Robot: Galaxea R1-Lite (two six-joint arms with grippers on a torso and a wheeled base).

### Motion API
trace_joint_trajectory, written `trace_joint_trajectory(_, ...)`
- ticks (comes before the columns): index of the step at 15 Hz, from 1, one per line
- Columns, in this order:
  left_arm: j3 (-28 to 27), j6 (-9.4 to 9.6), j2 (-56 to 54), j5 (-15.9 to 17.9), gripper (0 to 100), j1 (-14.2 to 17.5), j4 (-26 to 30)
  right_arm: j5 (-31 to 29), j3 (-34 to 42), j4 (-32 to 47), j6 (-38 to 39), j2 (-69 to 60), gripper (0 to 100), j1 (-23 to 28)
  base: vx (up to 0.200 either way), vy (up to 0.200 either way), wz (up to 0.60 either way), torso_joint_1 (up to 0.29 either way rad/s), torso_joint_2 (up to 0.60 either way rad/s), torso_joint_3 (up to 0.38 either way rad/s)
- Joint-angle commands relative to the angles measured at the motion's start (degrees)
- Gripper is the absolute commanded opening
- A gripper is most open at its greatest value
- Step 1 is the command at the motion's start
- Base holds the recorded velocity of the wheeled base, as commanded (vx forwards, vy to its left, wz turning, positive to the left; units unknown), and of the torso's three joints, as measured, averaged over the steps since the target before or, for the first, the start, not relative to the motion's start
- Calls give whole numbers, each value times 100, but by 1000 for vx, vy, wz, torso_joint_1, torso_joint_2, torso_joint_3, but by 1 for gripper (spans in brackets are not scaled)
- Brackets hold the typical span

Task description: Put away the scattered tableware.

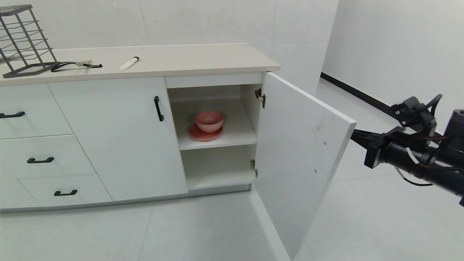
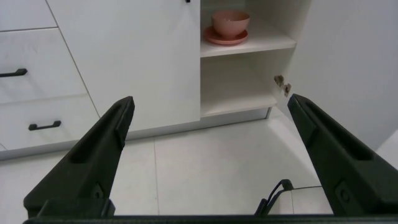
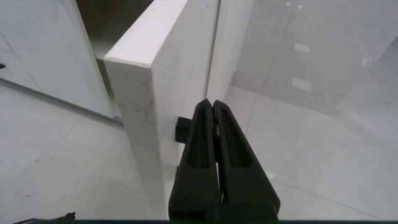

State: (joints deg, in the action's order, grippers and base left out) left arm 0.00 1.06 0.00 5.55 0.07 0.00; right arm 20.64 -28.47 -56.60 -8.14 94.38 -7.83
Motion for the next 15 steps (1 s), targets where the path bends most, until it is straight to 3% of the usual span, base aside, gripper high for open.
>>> trace_joint_trajectory(1, 0, -1, 9, -1, 100, 1, 0, 2, -28, -18, 6, 142, 0, -105, 0, 0, 0, 0, 0, 0)
trace_joint_trajectory(15, 0, -27, 9, -106, 100, 1, 0, 2, -159, -9, 6, 168, 0, -1160, 0, 0, 0, 0, 0, 0)
